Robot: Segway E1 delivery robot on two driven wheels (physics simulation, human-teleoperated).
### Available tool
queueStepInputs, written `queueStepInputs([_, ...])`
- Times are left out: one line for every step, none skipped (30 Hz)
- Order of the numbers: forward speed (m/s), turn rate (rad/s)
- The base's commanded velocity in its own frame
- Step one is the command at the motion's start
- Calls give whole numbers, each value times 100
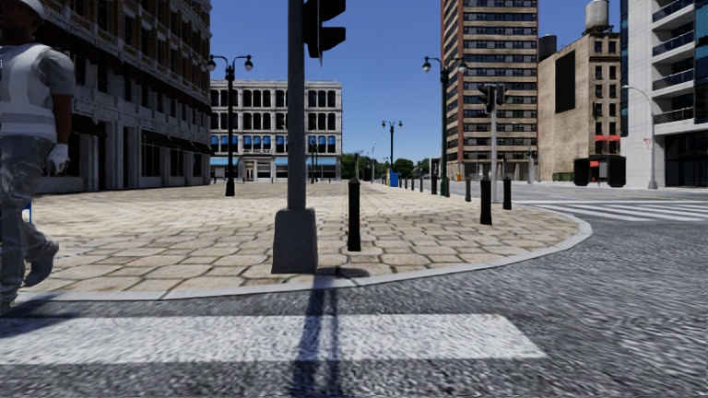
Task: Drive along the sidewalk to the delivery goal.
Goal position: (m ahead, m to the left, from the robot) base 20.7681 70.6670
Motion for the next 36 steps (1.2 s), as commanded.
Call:
queueStepInputs([104, 0])
queueStepInputs([104, 0])
queueStepInputs([103, 0])
queueStepInputs([102, 0])
queueStepInputs([102, 0])
queueStepInputs([100, 0])
queueStepInputs([98, 0])
queueStepInputs([97, 1])
queueStepInputs([89, 32])
queueStepInputs([86, 61])
queueStepInputs([86, 61])
queueStepInputs([85, 81])
queueStepInputs([85, 88])
queueStepInputs([84, 89])
queueStepInputs([84, 89])
queueStepInputs([84, 84])
queueStepInputs([84, 84])
queueStepInputs([86, 81])
queueStepInputs([91, 80])
queueStepInputs([95, 80])
queueStepInputs([98, 80])
queueStepInputs([105, 80])
queueStepInputs([109, 80])
queueStepInputs([109, 80])
queueStepInputs([111, 80])
queueStepInputs([112, 80])
queueStepInputs([112, 80])
queueStepInputs([112, 77])
queueStepInputs([112, 72])
queueStepInputs([112, 68])
queueStepInputs([112, 68])
queueStepInputs([113, 65])
queueStepInputs([114, 65])
queueStepInputs([117, 64])
queueStepInputs([121, 63])
queueStepInputs([123, 56])
